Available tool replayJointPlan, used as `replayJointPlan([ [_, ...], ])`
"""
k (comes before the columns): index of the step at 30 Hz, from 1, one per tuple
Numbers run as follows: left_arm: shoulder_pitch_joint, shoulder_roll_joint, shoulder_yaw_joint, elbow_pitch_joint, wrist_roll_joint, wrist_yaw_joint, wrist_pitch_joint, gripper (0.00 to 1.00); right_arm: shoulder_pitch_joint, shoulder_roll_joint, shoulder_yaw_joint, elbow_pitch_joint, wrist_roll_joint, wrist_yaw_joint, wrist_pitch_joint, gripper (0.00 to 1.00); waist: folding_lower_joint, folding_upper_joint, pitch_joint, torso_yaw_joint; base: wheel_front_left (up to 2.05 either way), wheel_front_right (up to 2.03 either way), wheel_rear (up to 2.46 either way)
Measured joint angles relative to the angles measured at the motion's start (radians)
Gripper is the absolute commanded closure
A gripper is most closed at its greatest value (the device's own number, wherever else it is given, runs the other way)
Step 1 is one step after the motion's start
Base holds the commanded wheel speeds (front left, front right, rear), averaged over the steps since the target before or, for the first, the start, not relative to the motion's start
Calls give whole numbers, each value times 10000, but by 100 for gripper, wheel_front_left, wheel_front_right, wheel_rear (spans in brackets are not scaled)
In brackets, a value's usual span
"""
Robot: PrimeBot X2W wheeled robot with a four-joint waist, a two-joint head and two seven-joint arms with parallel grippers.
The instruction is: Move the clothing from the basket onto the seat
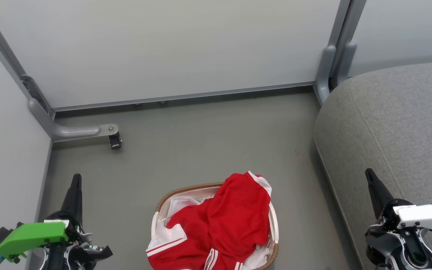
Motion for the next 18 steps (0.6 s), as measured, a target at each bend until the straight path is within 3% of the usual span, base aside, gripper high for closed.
replayJointPlan([
  [18,0,0,0,0,0,0,0,100,0,0,0,0,0,0,0,100,0,0,0,0,0,0,0],
])
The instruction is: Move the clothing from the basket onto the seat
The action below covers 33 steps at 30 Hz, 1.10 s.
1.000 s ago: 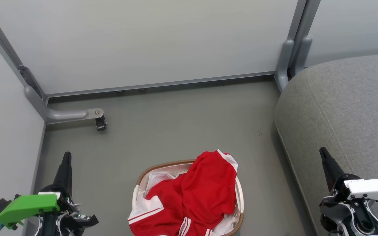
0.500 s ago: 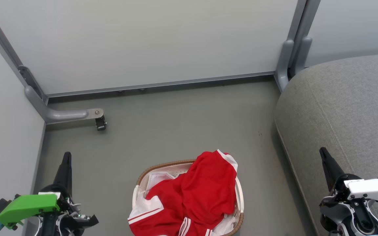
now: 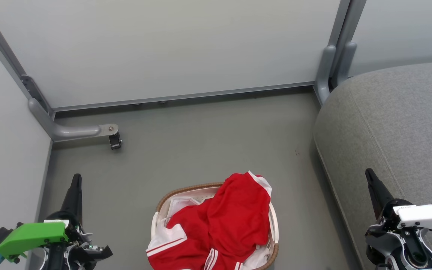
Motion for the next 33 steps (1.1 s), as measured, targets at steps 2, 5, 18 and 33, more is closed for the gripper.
replayJointPlan([
  [2,0,0,0,0,0,0,0,100,0,0,0,0,0,0,0,100,0,0,0,0,0,0,0],
  [5,0,0,0,0,0,0,0,100,0,0,0,0,0,0,0,100,0,0,0,0,0,0,0],
  [18,516,-92,-255,447,36,19,-247,0,457,163,244,514,-65,-4,-226,0,0,0,1,0,0,0,0],
  [33,733,-88,-665,-290,1647,86,-953,0,493,150,282,493,-1313,-4,-930,0,0,0,3,8,0,0,0],
])
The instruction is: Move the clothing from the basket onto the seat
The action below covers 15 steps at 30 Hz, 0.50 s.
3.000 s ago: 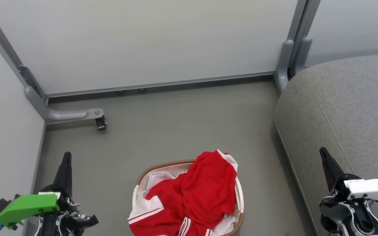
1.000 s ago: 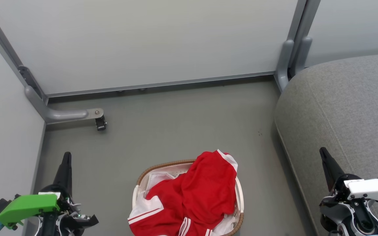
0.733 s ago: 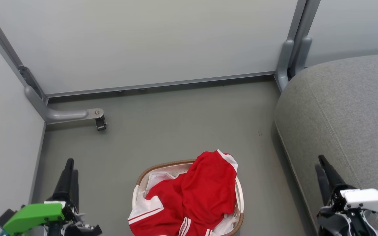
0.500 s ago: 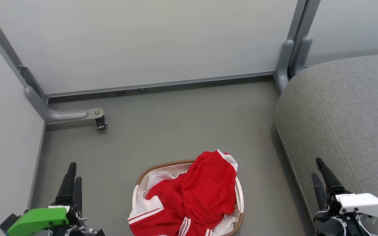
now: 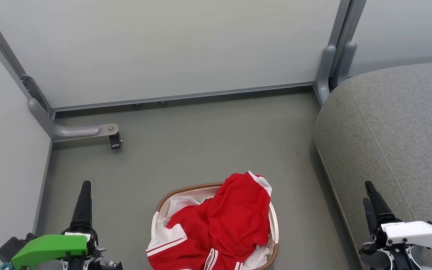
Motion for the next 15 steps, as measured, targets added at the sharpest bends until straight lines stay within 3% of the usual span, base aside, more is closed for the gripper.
replayJointPlan([
  [7,45,2,-213,-453,1214,151,-276,0,0,-8,-42,-245,-993,0,-288,0,0,0,8,6,0,0,0],
  [15,179,8,-523,-884,2907,345,-575,0,13,-44,-4,-690,-2895,0,-591,0,0,0,27,13,0,0,0],
])
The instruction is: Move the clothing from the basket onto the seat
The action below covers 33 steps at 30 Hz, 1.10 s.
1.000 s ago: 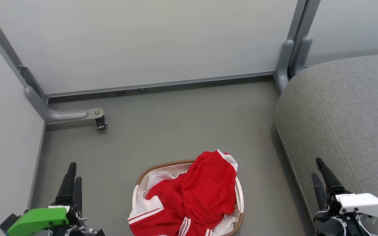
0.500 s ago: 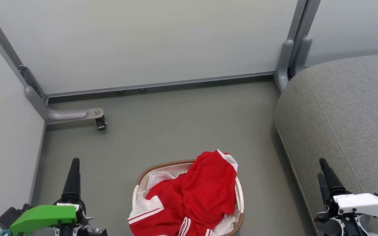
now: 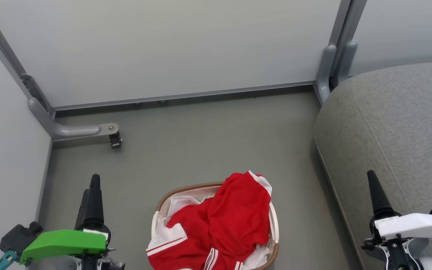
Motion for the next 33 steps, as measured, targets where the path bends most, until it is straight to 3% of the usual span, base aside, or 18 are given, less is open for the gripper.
replayJointPlan([
  [16,255,13,-596,-136,3591,454,-525,0,158,-25,617,-443,-3475,0,-533,0,0,0,14,17,0,0,0],
  [33,649,23,-779,104,5572,633,-1018,0,238,-48,905,-382,-6213,0,-1016,0,0,0,4,75,0,0,0],
])
